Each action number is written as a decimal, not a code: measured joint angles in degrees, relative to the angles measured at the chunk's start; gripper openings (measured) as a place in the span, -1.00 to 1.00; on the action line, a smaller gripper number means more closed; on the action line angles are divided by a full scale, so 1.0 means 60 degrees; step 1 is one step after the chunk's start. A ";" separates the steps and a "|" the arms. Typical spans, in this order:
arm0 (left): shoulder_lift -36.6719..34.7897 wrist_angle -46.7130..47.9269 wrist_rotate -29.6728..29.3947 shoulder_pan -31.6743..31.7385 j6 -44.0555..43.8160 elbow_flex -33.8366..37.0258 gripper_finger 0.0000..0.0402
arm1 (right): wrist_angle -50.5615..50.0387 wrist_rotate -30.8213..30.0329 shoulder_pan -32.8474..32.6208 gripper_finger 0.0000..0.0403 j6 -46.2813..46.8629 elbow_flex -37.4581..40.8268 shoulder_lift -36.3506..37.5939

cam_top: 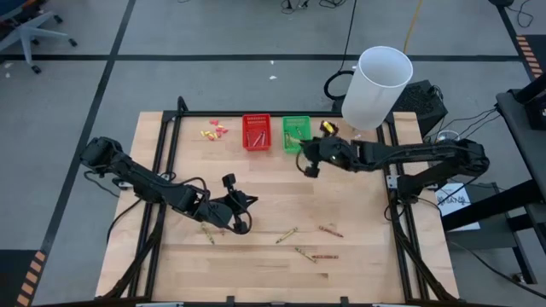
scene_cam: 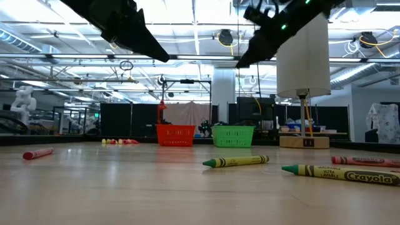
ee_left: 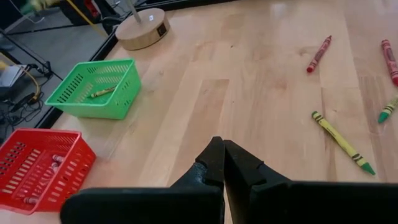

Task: Sort crayons
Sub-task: Put the green crayon into the green bin

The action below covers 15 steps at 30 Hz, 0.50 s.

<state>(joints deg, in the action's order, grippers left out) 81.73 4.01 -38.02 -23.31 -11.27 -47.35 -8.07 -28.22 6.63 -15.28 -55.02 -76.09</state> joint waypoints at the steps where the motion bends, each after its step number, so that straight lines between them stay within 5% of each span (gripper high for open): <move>1: 0.0000 0.0000 0.0000 0.0036 0.0000 0.0000 -0.97 | 0.0098 -0.0001 0.0185 -0.98 0.0296 0.0000 -0.0172; 15: 0.0000 -0.0004 0.0072 0.0067 -0.0076 0.0000 -0.97 | 0.1165 0.0040 0.2198 -0.98 0.4166 0.0000 -0.2327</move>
<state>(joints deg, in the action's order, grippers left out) 81.73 3.99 -37.59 -22.91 -11.73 -47.35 -1.08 -27.99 19.82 9.72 -55.02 -90.05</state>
